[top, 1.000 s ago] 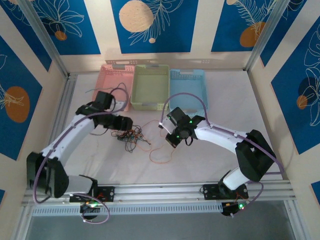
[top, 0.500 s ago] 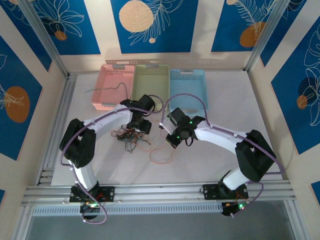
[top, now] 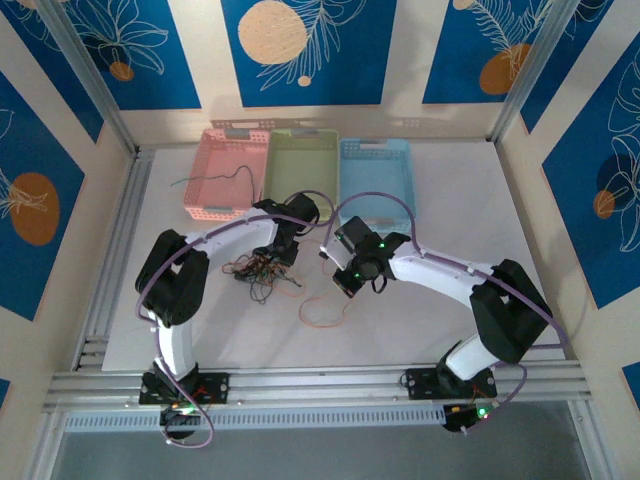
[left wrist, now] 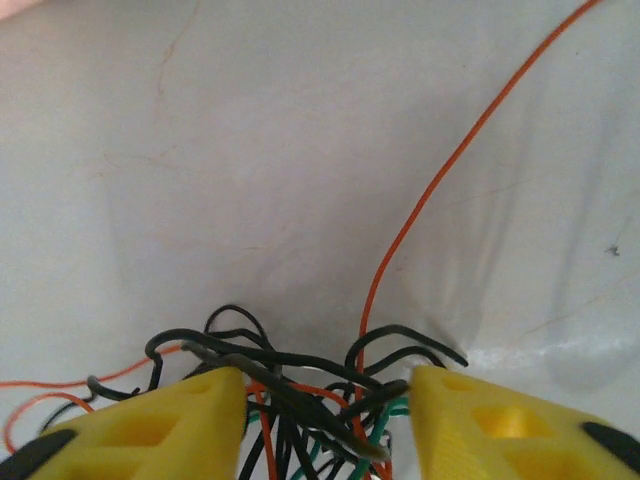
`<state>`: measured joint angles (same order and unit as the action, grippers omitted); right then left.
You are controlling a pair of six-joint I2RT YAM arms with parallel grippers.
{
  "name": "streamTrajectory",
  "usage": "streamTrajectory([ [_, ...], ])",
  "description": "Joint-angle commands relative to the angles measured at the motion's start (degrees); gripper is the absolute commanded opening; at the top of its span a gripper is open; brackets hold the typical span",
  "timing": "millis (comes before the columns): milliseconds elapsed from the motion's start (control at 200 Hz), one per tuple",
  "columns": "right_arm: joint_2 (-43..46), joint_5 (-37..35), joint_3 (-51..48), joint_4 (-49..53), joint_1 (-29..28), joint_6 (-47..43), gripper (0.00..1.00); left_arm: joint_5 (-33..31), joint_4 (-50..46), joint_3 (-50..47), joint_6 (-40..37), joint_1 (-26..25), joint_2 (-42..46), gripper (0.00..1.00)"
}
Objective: Untangle the cables
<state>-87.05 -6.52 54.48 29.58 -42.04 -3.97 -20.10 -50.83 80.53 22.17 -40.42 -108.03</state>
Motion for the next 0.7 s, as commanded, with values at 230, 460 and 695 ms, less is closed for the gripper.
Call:
streamTrajectory([
  [230, 1.5, -1.2, -0.6, 0.6, -0.6, 0.4, 0.00, -4.1, -0.4, -1.7, -0.2, -0.9, 4.6, 0.00],
  [460, 4.9, -5.4, -1.4, -0.3, 0.7, 2.6, 0.00, -6.0, -1.3, -4.4, -0.4, 0.5, 14.7, 0.00],
  [695, 12.4, -7.0, -5.2, -2.3, 8.6, 10.7, 0.00, -6.5, -4.6, -8.3, -0.5, 10.3, 31.6, 0.00],
])
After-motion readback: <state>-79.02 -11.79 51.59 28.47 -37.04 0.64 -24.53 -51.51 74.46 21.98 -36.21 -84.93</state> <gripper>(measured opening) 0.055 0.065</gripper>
